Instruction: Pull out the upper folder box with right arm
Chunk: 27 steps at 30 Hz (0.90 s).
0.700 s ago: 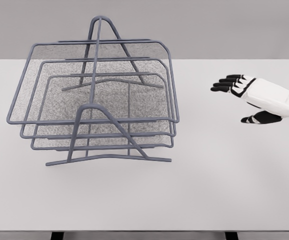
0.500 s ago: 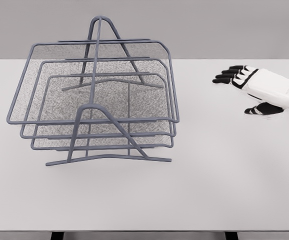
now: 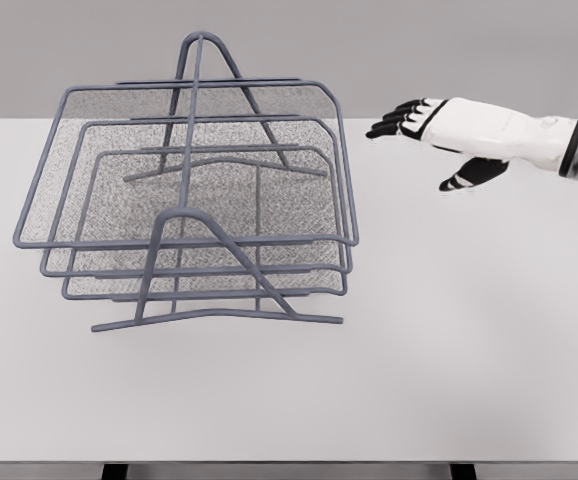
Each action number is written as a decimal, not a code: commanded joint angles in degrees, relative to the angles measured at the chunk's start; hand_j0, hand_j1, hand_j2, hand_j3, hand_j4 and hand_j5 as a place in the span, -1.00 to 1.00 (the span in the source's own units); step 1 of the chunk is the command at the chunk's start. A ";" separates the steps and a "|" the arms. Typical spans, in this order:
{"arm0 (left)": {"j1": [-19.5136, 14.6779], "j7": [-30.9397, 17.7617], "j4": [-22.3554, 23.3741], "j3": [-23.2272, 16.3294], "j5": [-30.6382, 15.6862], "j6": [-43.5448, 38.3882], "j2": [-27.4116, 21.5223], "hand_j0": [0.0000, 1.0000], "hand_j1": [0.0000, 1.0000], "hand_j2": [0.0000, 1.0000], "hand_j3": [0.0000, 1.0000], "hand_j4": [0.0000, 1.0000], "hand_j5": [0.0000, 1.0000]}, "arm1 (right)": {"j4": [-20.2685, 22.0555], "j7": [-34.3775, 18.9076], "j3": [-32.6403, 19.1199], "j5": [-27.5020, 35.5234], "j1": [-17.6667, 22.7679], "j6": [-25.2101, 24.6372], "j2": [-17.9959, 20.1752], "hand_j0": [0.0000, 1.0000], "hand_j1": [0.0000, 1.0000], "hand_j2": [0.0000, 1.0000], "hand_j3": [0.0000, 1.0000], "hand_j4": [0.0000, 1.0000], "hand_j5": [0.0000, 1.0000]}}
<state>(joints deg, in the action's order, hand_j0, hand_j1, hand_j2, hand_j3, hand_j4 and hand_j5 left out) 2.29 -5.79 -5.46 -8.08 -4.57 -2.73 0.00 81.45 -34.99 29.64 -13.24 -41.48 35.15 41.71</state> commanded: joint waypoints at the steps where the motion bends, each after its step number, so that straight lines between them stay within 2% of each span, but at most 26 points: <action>1: 0.00 -0.01 0.01 0.00 0.00 0.01 0.00 1.00 1.00 1.00 1.00 1.00 1.00 | -1.47 -0.01 0.95 0.49 0.00 -0.15 -1.28 1.00 1.00 1.00 1.00 1.00 1.00; 4: 0.00 -0.01 0.01 0.00 0.00 0.01 0.00 1.00 1.00 1.00 1.00 1.00 1.00 | -1.47 -0.01 4.72 0.40 -2.81 -0.15 -2.16 1.00 1.00 1.00 1.00 1.00 1.00; 7: 0.00 -0.01 0.01 0.00 0.00 0.01 0.00 1.00 1.00 1.00 1.00 1.00 1.00 | -0.68 -0.01 4.90 0.40 -3.87 -0.15 -3.04 1.00 1.00 1.00 1.00 1.00 1.00; 10: 0.00 -0.01 0.01 0.00 0.00 -0.08 0.00 1.00 1.00 1.00 1.00 1.00 1.00 | 3.97 -0.01 4.73 0.58 -3.34 -0.15 -2.78 1.00 1.00 1.00 1.00 1.00 1.00; 12: 0.00 -0.01 0.01 0.00 0.00 0.01 0.00 1.00 1.00 1.00 1.00 1.00 1.00 | 4.77 -0.01 4.73 0.58 -3.34 -0.15 -2.87 1.00 1.00 1.00 1.00 1.00 1.00; 19: 0.00 -0.01 0.01 0.00 0.00 0.01 0.00 1.00 1.00 1.00 1.00 1.00 1.00 | 4.06 -0.01 7.54 0.40 -3.16 -0.15 -4.18 1.00 1.00 1.00 1.00 1.00 1.00; 22: 0.00 -0.01 0.01 0.00 0.00 0.01 0.00 1.00 1.00 1.00 1.00 1.00 1.00 | 3.18 -0.01 7.45 -0.03 -1.32 -0.15 -3.31 1.00 1.00 1.00 1.00 1.00 1.00; 27: 0.00 -0.01 0.01 0.00 0.00 -0.08 0.00 1.00 1.00 1.00 1.00 1.00 1.00 | 3.18 -0.01 7.54 -0.30 -0.53 -0.15 -1.55 1.00 1.00 1.00 1.00 1.00 1.00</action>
<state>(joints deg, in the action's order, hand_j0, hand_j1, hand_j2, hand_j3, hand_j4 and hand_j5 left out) 2.29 -5.79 -5.46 -8.08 -4.57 -2.75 0.00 84.90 -34.94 37.09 -11.96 -41.92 34.96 39.34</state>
